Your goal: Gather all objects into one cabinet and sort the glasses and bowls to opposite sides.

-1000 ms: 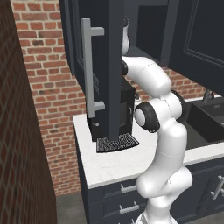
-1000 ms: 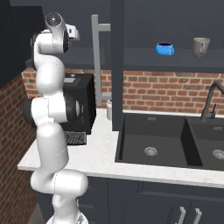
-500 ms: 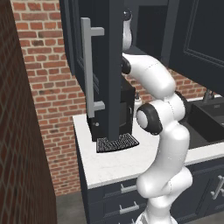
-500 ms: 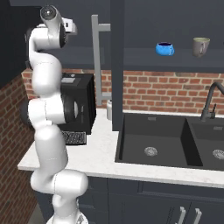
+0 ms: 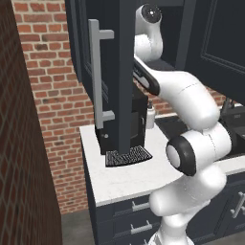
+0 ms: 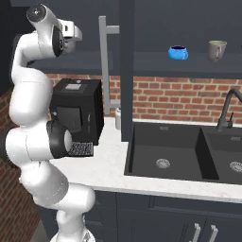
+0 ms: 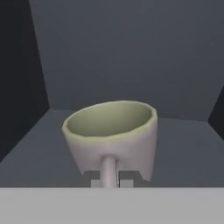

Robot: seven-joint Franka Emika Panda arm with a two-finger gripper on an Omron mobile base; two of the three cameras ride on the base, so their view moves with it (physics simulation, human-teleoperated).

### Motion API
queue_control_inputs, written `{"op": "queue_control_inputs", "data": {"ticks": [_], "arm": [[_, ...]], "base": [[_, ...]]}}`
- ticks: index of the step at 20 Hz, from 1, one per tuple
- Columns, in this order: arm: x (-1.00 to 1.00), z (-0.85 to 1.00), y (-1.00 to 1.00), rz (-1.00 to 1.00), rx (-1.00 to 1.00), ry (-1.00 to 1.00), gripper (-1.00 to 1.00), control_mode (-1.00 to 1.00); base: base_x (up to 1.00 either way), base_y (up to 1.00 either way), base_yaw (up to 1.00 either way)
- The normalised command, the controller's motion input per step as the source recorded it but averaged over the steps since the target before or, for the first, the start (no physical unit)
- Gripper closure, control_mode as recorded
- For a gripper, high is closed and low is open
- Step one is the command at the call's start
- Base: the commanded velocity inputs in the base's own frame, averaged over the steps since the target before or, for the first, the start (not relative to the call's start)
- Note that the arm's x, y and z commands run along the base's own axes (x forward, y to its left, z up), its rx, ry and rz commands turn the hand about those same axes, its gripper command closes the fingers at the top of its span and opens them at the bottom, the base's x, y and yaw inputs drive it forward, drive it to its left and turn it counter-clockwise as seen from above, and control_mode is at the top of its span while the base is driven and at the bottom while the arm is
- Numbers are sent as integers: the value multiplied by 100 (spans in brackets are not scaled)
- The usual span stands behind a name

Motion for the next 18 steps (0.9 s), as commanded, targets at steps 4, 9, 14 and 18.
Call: {"op": "queue_control_inputs", "data": {"ticks": [4, 9, 14, 18], "arm": [[-100, -29, -71, -2, -3, -15, 100, -100], [-100, -34, -62, 0, 0, -29, 100, -100], [-37, 0, 0, 0, 1, -2, 100, -100], [-12, 4, 0, 0, 0, 0, 100, -100]], "base": [[0, 0, 0], [0, 0, 0], [0, 0, 0], [0, 0, 0]]}}
